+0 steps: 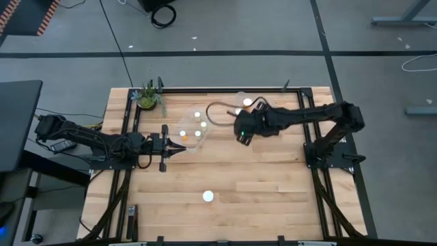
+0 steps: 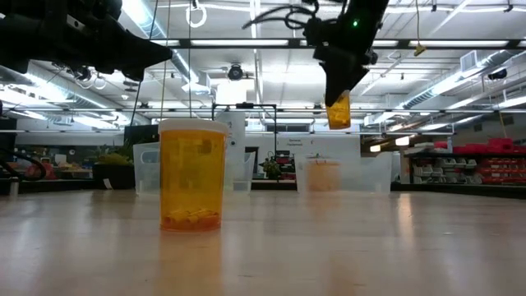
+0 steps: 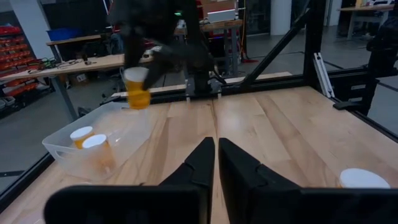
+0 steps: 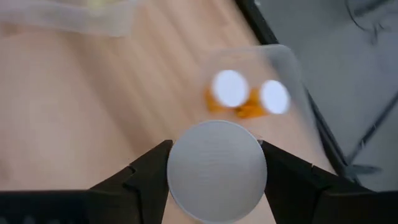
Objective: Pick and place medicine bottles into bin by pill shape (circle, oval)
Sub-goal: Put the big orange pill bottle into the right transparent bin
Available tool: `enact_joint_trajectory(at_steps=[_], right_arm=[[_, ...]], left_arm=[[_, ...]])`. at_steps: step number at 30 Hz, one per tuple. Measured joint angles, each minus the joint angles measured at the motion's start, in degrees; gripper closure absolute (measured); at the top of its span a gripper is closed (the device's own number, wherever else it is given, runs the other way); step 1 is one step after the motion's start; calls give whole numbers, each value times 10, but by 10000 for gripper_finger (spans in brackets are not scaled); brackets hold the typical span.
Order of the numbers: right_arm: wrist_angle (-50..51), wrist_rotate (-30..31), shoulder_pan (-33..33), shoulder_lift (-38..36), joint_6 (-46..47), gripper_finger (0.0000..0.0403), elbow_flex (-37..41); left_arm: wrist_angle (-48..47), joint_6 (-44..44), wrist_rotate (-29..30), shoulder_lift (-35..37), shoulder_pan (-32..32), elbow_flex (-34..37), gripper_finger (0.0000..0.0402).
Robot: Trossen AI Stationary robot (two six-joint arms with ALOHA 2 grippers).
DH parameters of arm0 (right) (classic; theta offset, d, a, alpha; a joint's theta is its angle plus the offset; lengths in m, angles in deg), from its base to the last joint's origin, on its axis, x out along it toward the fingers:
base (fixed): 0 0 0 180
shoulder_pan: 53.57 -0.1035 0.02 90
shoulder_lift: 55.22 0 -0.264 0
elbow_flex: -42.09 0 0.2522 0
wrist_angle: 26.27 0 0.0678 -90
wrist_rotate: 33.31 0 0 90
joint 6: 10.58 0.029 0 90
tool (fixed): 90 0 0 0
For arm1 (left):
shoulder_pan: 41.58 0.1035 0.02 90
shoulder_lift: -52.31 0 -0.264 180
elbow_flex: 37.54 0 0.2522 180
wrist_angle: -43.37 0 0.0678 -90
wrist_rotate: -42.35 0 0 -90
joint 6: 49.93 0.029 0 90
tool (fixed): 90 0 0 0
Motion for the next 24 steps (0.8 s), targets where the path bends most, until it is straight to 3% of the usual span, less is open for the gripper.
enact_joint_trajectory(at_steps=[15,24], right_arm=[[3,-21,174,-2,36,175,0],[-4,-33,223,-2,56,175,35]], left_arm=[[0,0,0,0,0,0,364],[0,0,0,0,0,0,373]])
